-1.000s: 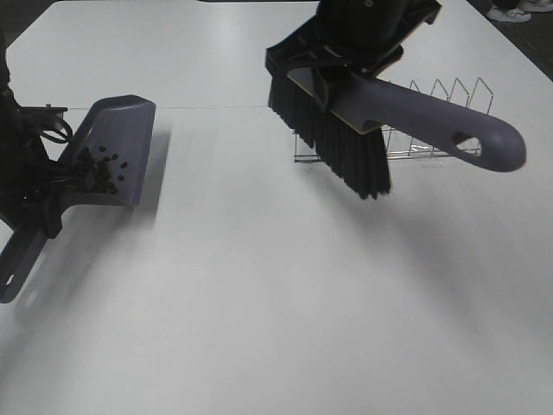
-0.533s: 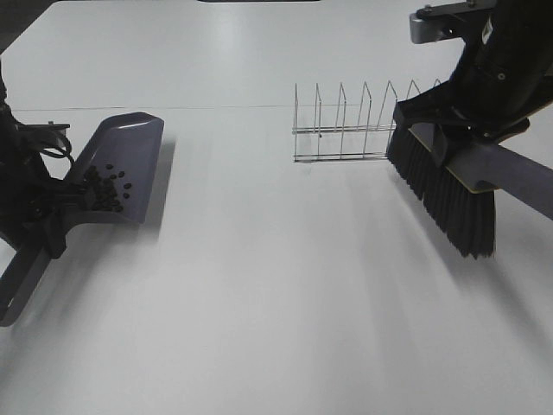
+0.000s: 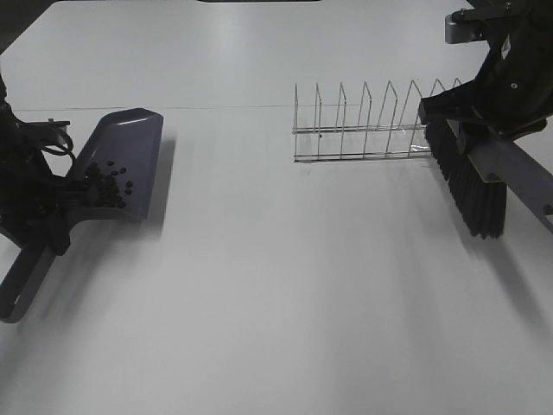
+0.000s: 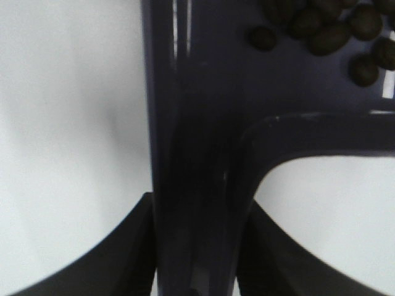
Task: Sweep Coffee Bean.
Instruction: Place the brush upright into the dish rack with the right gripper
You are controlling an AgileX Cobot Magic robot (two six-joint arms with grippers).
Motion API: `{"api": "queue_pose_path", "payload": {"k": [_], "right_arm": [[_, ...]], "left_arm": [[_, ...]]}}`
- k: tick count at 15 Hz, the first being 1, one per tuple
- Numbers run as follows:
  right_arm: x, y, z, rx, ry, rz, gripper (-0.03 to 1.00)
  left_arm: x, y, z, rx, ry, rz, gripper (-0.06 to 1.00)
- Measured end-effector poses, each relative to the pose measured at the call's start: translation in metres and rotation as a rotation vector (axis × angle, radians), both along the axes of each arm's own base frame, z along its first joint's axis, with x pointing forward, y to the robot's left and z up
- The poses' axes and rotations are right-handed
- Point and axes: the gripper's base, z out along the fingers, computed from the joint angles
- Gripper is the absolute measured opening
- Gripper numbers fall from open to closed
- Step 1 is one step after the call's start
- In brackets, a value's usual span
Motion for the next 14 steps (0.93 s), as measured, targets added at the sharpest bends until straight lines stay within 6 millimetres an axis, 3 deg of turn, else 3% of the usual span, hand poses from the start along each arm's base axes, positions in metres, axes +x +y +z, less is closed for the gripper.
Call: {"api": "queue_pose_path", "payload": {"k": [4, 8, 14], "right_arm": [[0.007, 0.001, -0.019, -0.014, 0.021, 0.003, 0.31], [0.02, 0.003, -0.027, -0.006, -0.013, 0.018, 0.31], [0.063, 0.006, -0.033, -0.03, 0.008, -0.01, 0.31]], "left_arm": [[0.0, 0.0, 0.0, 0.0, -0.002, 0.0, 0.33], [0.0, 0.0, 0.0, 0.0, -0.002, 0.0, 0.33], [0.0, 0.0, 0.0, 0.0, -0.002, 0.0, 0.33]]}}
